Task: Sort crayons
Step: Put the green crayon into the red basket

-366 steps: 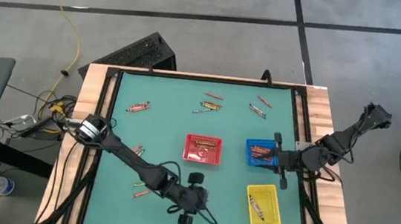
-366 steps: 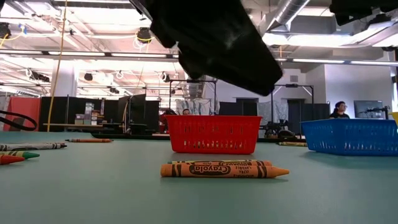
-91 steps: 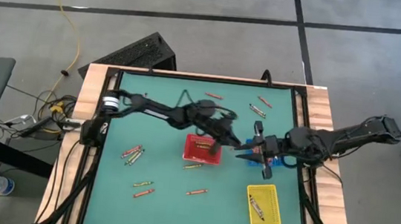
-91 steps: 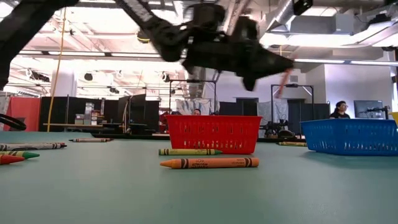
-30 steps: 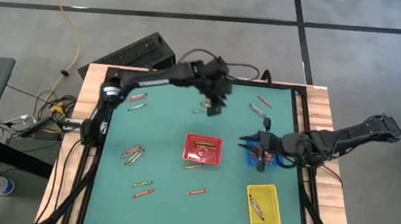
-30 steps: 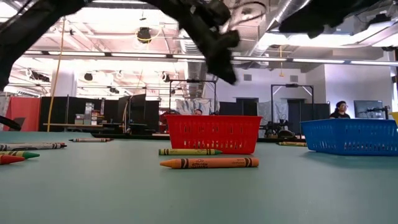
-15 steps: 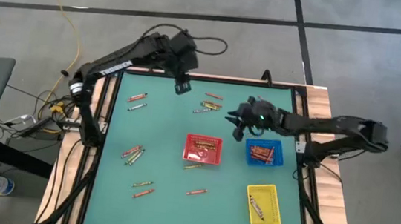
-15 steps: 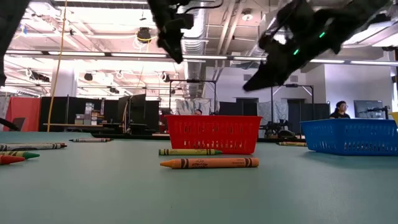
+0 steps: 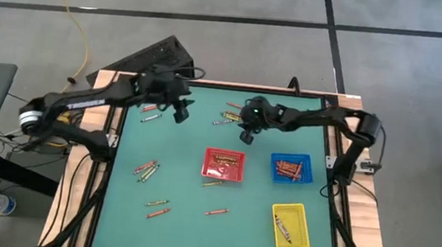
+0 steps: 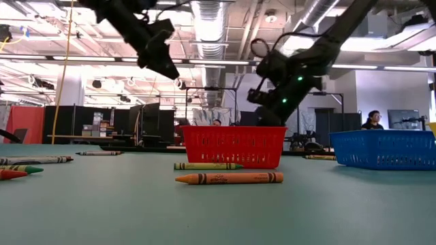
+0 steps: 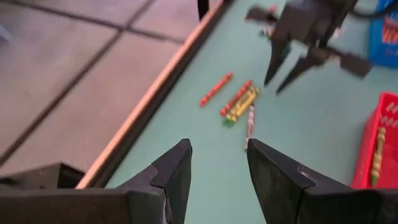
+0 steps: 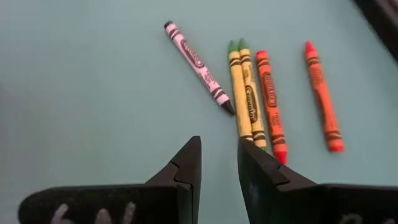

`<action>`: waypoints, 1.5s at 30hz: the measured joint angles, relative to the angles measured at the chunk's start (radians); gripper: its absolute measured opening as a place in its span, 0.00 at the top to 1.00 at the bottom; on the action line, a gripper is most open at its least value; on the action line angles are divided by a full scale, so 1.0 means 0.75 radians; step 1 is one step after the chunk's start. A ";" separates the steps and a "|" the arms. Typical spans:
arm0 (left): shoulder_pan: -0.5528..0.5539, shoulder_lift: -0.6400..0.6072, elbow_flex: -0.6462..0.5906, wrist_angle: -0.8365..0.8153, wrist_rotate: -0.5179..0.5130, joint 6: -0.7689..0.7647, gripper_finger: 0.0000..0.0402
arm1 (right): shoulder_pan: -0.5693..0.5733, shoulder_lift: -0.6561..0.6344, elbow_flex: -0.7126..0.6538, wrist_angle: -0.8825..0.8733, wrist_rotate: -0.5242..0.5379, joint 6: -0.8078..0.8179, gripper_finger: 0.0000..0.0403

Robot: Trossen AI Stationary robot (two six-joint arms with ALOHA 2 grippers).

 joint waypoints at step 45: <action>0.006 -0.143 -0.227 0.168 0.012 0.218 0.64 | 0.088 0.052 0.400 -0.665 0.103 0.006 0.87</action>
